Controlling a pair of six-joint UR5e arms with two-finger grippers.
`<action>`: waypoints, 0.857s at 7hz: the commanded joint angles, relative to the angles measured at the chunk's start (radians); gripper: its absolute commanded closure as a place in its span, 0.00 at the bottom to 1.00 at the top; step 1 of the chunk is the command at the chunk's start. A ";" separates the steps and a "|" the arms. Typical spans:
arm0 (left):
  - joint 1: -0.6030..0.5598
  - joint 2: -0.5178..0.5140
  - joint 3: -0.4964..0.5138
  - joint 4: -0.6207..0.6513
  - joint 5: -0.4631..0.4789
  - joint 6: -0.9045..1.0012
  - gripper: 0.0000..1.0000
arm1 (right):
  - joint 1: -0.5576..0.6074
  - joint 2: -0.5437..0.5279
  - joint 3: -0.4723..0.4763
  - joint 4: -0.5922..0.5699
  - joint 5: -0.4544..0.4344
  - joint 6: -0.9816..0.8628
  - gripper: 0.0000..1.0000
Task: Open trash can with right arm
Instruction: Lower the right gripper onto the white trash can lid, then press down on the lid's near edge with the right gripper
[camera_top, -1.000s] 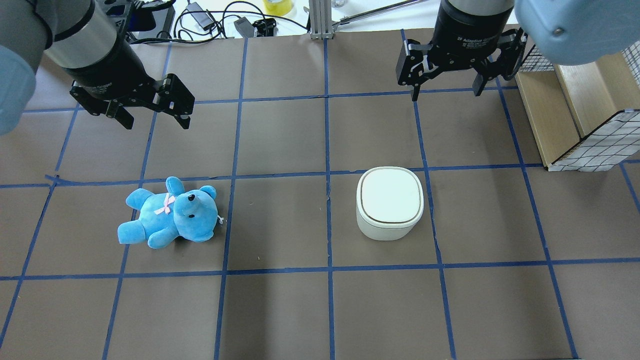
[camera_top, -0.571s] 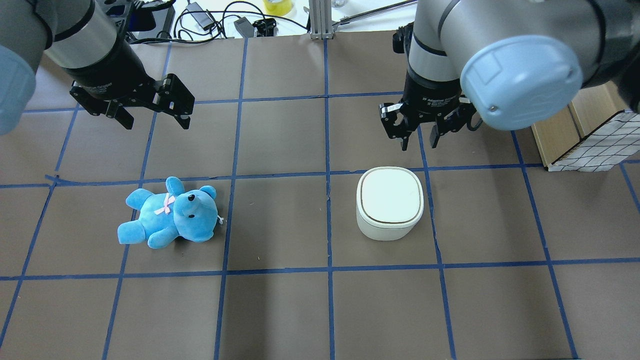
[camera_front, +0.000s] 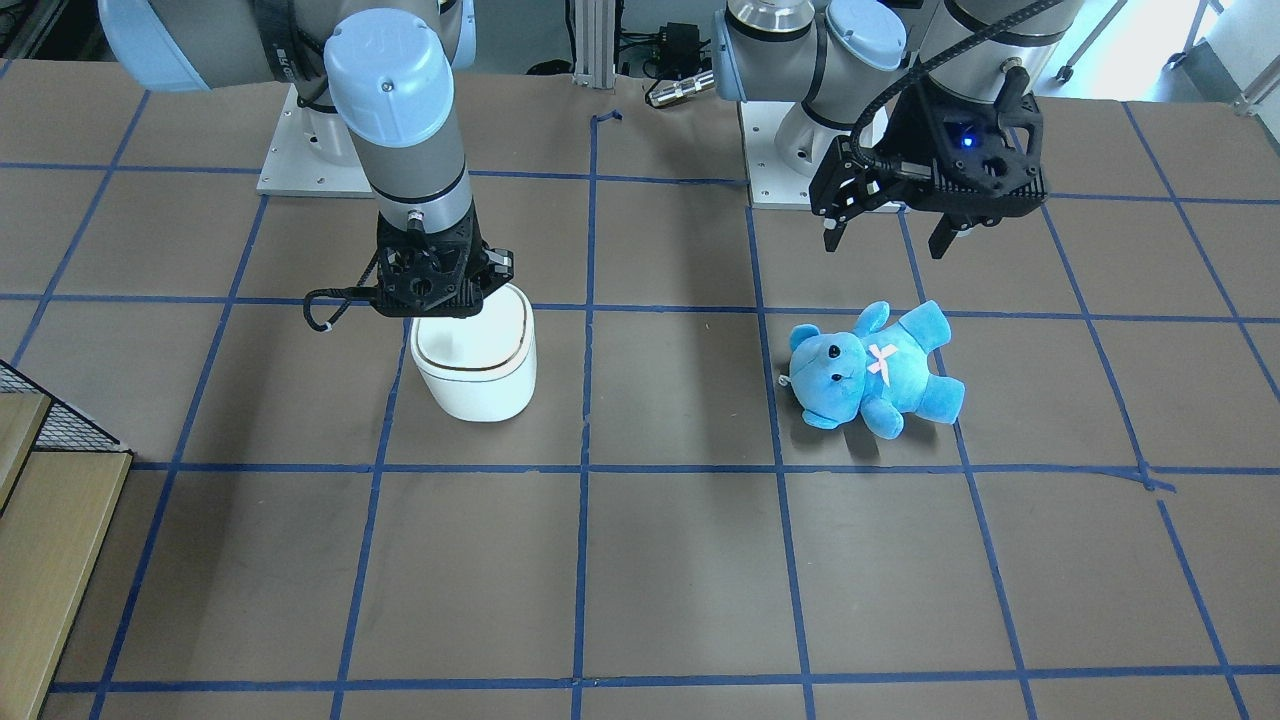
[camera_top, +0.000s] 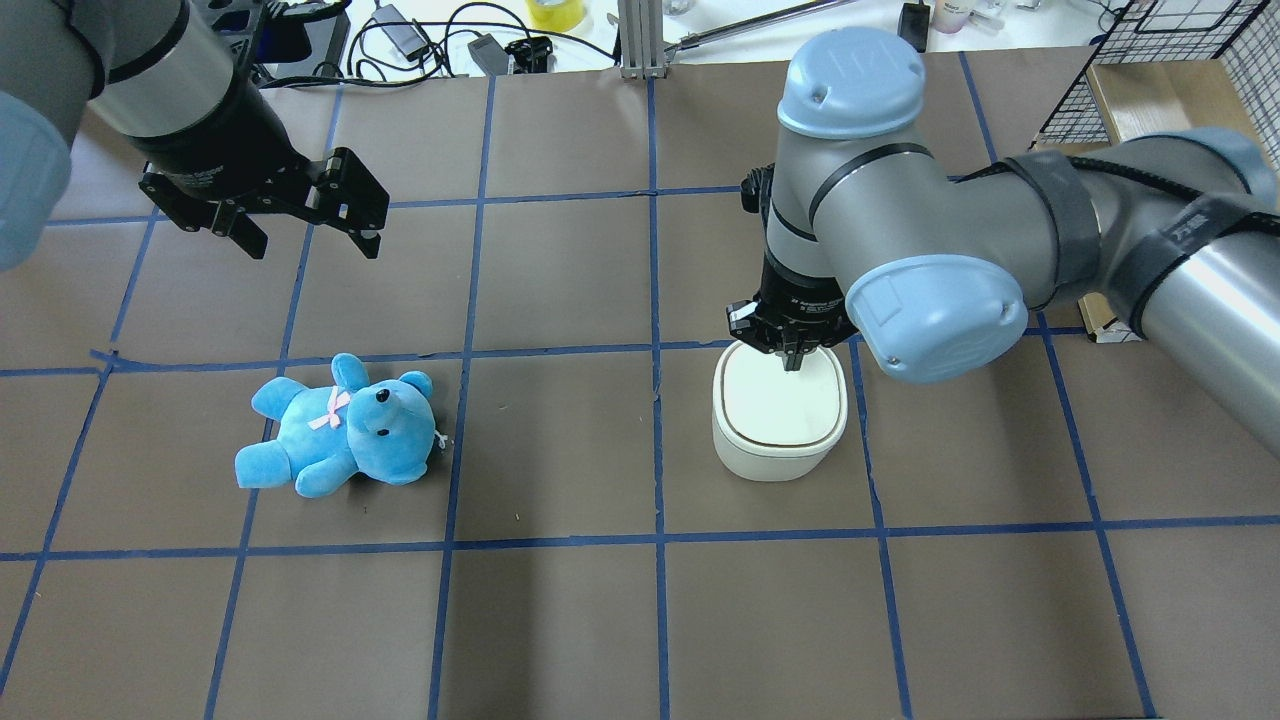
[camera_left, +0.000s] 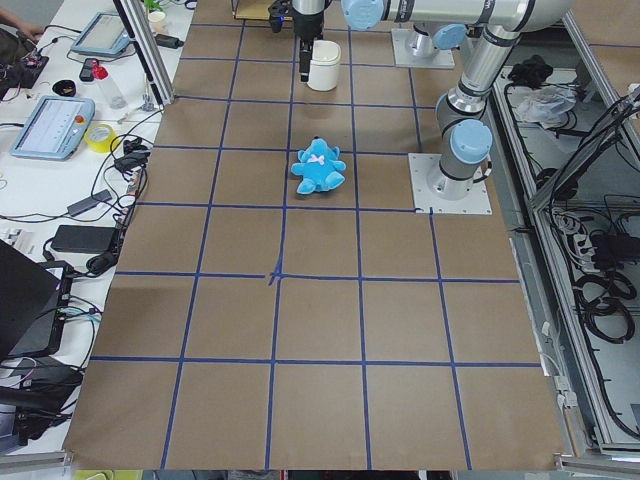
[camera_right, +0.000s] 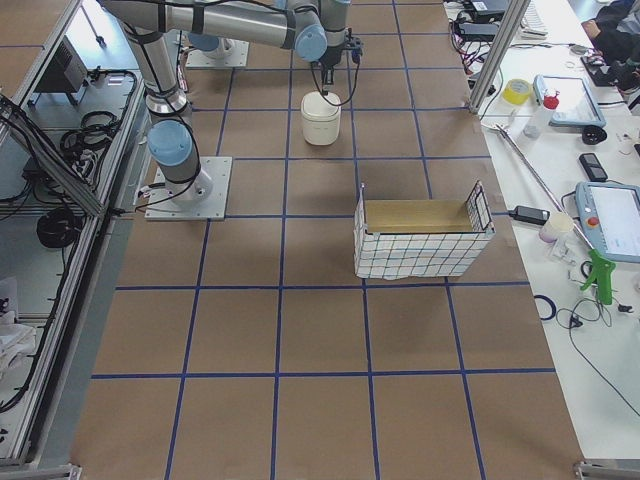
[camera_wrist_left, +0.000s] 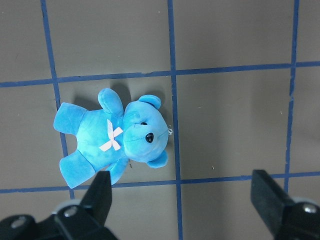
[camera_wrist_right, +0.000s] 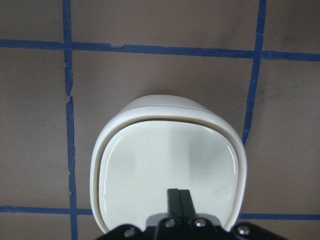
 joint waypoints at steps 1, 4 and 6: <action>0.000 0.000 0.000 0.000 0.000 0.000 0.00 | 0.001 0.022 0.036 -0.056 0.007 -0.004 1.00; 0.000 0.000 0.000 0.000 0.000 0.000 0.00 | 0.000 0.031 0.055 -0.056 0.005 -0.057 1.00; 0.000 0.000 0.000 0.000 0.000 0.000 0.00 | 0.000 0.027 0.038 -0.055 -0.002 -0.058 1.00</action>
